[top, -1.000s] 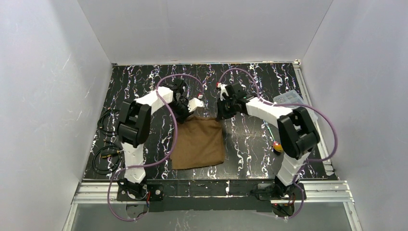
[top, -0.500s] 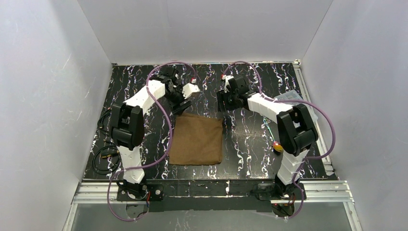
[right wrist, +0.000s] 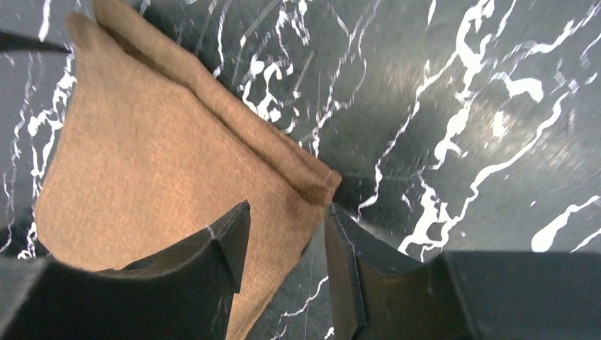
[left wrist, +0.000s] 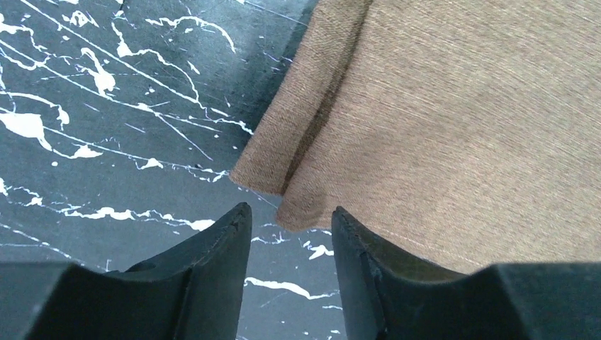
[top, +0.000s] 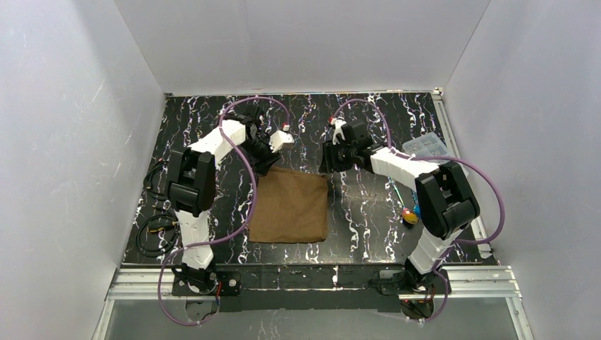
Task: Fold the napkin into a case and place the utensils inside
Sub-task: Turn over the upper triangle folded napkin at the center of the board.
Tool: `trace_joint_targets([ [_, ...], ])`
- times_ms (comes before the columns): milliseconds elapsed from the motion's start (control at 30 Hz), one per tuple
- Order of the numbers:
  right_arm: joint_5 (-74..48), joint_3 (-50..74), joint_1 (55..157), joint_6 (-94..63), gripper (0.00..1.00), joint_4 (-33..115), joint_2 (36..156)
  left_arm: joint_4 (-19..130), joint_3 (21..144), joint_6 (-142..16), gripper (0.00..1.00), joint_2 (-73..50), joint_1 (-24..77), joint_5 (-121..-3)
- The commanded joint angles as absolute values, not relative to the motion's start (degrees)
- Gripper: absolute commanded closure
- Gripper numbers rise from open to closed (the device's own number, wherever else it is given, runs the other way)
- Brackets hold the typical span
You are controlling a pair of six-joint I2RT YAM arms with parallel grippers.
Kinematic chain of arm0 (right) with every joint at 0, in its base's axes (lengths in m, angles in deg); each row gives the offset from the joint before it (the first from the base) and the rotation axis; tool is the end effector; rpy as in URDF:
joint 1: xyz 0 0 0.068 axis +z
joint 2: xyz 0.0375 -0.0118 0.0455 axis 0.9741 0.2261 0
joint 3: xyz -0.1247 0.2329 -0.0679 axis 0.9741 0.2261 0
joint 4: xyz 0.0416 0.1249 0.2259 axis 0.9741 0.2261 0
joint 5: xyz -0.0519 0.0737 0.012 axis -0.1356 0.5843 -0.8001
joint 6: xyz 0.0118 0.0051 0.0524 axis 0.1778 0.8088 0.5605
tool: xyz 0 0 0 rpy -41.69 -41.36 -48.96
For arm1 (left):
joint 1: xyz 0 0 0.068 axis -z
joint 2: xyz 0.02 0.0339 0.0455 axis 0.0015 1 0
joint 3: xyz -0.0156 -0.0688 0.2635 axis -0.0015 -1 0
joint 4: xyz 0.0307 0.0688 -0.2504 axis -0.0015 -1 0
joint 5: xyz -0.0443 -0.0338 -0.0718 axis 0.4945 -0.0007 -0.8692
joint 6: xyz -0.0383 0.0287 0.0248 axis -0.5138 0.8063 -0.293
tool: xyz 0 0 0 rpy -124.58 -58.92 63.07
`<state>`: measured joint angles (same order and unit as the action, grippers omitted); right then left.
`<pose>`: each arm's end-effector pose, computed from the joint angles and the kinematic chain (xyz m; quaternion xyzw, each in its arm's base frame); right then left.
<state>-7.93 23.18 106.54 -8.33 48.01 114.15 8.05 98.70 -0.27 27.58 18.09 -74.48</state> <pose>0.3252 0.1938 0.2109 -0.1701 0.8935 0.2445 0.3360 0.3853 -0.1397 0.2007 0.5734 0.7834 -0.1261 0.2042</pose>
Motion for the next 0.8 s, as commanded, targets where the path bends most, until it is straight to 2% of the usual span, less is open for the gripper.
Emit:
trace_joint_targets([
  [0,-6.51,26.18,106.53,-5.94,0.5,45.75,112.46,9.67,99.12,-1.12,0.58,28.78,17.65,-74.84],
  [67,-6.88,27.22,106.55,-5.54,0.5,45.14,112.59,10.57,99.47,-1.26,0.58,29.52,17.59,-74.62],
  [133,-6.78,27.54,106.55,-5.27,0.5,44.83,113.04,10.5,100.01,-1.22,0.64,30.32,17.67,-74.67],
  [233,-6.51,27.77,106.48,-4.71,0.52,43.87,113.85,10.39,100.23,-0.77,0.86,31.06,17.65,-75.01],
  [267,-6.31,27.92,106.54,-4.36,0.52,43.27,114.12,10.16,100.58,-0.83,0.97,31.25,17.61,-75.13],
  [300,-6.09,28.03,106.5,-4.0,0.53,42.62,114.48,9.93,100.8,-1.06,1.0,31.37,17.62,-75.31],
  [500,-5.52,27.79,106.55,-3.12,0.56,41.52,116.32,9.33,100.57,-1.79,1.0,30.03,17.65,-76.95],
  [767,-7.43,29.25,106.74,-3.27,0.45,42.09,114.41,9.67,100.33,-1.95,1.0,28.76,17.64,-76.75],
])
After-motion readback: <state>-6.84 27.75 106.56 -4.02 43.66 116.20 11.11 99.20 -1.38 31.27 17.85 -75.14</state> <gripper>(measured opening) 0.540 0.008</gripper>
